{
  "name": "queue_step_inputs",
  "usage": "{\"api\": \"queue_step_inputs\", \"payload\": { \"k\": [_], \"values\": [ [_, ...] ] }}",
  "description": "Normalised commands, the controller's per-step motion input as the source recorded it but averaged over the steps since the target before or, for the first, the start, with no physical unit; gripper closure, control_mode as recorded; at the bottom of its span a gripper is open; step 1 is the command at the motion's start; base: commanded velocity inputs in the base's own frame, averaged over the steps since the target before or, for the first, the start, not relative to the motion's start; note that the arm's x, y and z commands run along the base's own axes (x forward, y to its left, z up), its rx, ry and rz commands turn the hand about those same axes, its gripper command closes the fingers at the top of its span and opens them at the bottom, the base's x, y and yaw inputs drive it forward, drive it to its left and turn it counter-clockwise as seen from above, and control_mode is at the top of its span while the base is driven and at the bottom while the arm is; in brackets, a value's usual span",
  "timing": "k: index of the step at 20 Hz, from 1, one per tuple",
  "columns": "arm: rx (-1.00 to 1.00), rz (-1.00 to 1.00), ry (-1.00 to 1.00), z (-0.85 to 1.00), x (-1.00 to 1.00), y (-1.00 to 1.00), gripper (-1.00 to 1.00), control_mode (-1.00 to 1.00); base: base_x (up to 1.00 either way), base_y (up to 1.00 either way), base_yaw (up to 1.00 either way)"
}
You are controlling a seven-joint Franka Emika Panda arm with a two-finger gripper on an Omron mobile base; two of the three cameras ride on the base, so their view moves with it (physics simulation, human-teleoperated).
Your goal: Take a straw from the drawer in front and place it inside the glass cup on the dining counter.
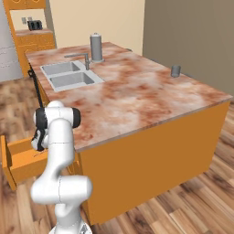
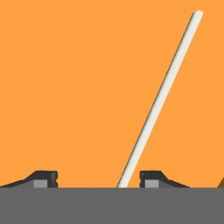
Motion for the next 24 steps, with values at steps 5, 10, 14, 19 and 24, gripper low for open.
{"api": "queue_step_inputs", "payload": {
  "k": [5,10,14,19,24],
  "values": [
    [0.0,0.0,0.03,-0.37,0.0,-0.21,1.0,-1.0,0.0,0.0,0.0],
    [0.0,0.0,0.0,-0.13,-0.11,-0.34,1.0,-1.0,0.0,0.0,0.0],
    [0.0,0.0,0.0,-0.04,-0.08,-0.19,1.0,-1.0,0.0,0.0,0.0],
    [0.0,0.0,0.0,-0.03,-0.01,-0.11,1.0,-1.0,0.0,0.0,0.0],
    [0.0,0.0,0.0,0.2,0.0,-0.01,1.0,-1.0,0.0,0.0,0.0]
  ]
}}
